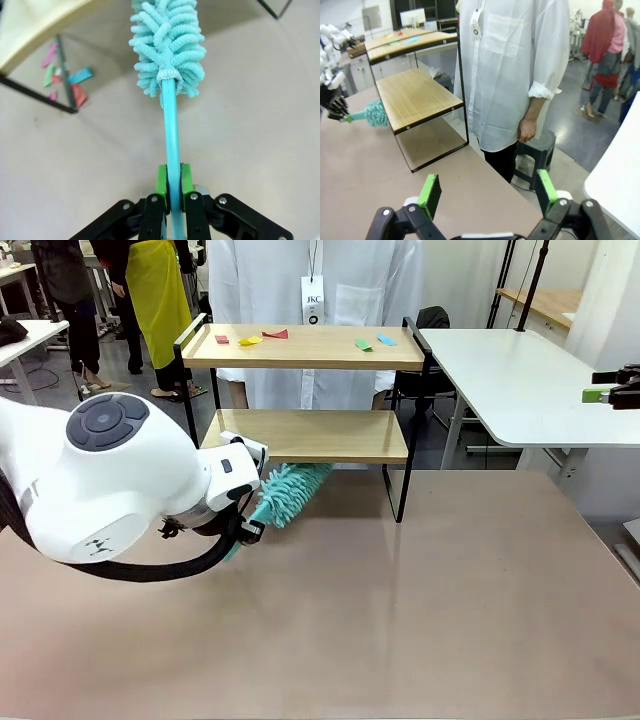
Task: Clean the shelf.
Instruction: Clean the specific section of the Shelf indicated by the human with the Duster.
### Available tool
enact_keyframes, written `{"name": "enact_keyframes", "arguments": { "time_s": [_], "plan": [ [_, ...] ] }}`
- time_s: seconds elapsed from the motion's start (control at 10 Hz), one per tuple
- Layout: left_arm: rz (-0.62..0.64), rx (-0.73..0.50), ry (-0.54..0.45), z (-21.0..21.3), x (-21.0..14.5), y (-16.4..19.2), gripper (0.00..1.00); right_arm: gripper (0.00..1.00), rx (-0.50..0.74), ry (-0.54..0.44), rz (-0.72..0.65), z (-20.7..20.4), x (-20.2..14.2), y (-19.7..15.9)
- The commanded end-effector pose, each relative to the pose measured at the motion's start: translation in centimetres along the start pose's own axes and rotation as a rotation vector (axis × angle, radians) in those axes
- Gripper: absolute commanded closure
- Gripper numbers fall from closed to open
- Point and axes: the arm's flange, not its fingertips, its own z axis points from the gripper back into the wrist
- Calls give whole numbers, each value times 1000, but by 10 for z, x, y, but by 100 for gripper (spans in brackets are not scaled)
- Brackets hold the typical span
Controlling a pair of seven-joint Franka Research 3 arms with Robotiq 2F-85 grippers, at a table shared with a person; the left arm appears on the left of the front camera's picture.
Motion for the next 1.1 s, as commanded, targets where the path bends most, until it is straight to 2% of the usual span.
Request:
{"name": "enact_keyframes", "arguments": {
  "time_s": [0.0, 0.3, 0.6, 1.0],
  "plan": [
    [-102, -147, 76, 52, -55, 47, 87, 0, -1, -1, 4, 0, 2, 1],
    [-173, -273, 61, 57, -55, 75, 87, 0, -1, -1, 4, 0, 2, 1],
    [-240, -386, 90, 54, -58, 91, 87, 0, -1, -1, 4, 0, 2, 1],
    [-353, -538, 113, 80, -57, 116, 87, 0, -1, -1, 4, 0, 2, 1]
  ]
}}
